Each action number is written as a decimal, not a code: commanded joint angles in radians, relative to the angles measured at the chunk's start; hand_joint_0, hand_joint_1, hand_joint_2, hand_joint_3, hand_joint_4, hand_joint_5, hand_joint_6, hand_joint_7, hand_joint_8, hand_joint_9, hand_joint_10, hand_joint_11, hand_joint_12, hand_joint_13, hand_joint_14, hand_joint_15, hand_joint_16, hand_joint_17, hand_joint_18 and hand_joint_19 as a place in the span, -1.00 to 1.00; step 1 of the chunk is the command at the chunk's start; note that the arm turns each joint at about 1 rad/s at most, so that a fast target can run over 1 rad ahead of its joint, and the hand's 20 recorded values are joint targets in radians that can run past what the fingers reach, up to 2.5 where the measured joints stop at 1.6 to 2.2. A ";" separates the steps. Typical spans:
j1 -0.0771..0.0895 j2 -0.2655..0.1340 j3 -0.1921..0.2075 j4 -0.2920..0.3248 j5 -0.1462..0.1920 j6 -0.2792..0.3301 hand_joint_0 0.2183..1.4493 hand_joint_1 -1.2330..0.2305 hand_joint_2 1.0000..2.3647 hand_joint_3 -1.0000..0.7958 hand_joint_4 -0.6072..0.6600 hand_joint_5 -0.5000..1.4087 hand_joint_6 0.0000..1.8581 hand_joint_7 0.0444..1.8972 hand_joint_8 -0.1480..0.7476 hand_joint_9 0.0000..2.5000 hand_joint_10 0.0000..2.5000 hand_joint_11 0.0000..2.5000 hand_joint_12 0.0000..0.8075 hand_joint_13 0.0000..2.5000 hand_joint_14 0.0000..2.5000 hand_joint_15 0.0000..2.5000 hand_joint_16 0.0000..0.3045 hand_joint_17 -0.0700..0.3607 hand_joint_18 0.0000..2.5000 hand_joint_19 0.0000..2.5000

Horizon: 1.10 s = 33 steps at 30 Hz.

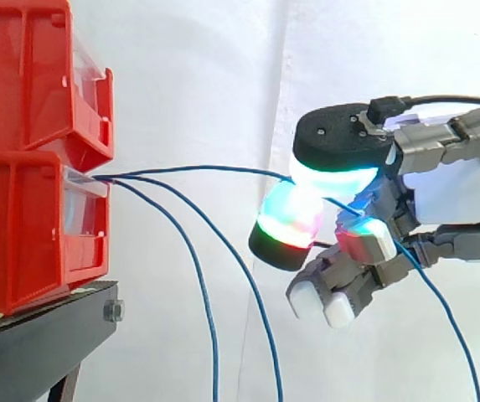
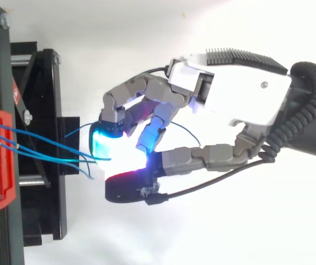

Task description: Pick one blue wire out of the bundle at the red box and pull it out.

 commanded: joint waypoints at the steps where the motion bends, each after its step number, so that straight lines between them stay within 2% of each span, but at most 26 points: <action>1: 0.000 0.017 -0.001 -0.029 0.001 0.000 -0.34 -0.52 -0.96 0.04 0.14 -0.53 -0.04 0.08 -0.08 -0.02 -0.98 -0.39 -0.07 -0.42 -0.98 -0.62 -0.66 -0.13 -0.53 -0.55; 3: 0.000 0.024 -0.001 -0.045 0.001 -0.001 -0.34 -0.51 -0.96 0.04 0.14 -0.53 -0.04 0.09 -0.08 -0.04 -0.98 -0.40 -0.07 -0.43 -0.98 -0.62 -0.66 -0.13 -0.54 -0.56; 5: 0.000 0.043 -0.001 -0.098 -0.001 -0.001 -0.34 -0.51 -0.96 0.05 0.14 -0.53 -0.04 0.09 -0.08 -0.06 -0.98 -0.43 -0.07 -0.43 -0.98 -0.63 -0.66 -0.13 -0.54 -0.56; 9: 0.001 0.083 -0.001 -0.157 0.001 -0.009 -0.34 -0.51 -0.96 0.04 0.13 -0.53 -0.04 0.07 -0.08 -0.10 -0.98 -0.48 -0.07 -0.46 -0.99 -0.65 -0.66 -0.13 -0.56 -0.59; 16: -0.005 0.107 -0.001 -0.201 0.002 -0.008 -0.34 -0.51 -0.96 0.03 0.11 -0.53 -0.04 0.07 -0.07 -0.18 -0.98 -0.57 -0.07 -0.53 -0.99 -0.69 -0.66 -0.13 -0.62 -0.63; 21: -0.014 0.106 -0.001 -0.204 0.001 -0.006 -0.34 -0.51 -0.96 0.03 0.11 -0.53 -0.04 0.07 -0.07 -0.25 -0.99 -0.63 -0.07 -0.57 -0.99 -0.73 -0.65 -0.12 -0.65 -0.66; 33: -0.006 0.106 -0.001 -0.203 0.002 -0.012 -0.34 -0.51 -0.96 0.02 0.11 -0.53 -0.05 0.05 -0.08 -0.33 -0.99 -0.71 -0.03 -0.61 -0.99 -0.79 -0.64 -0.11 -0.71 -0.71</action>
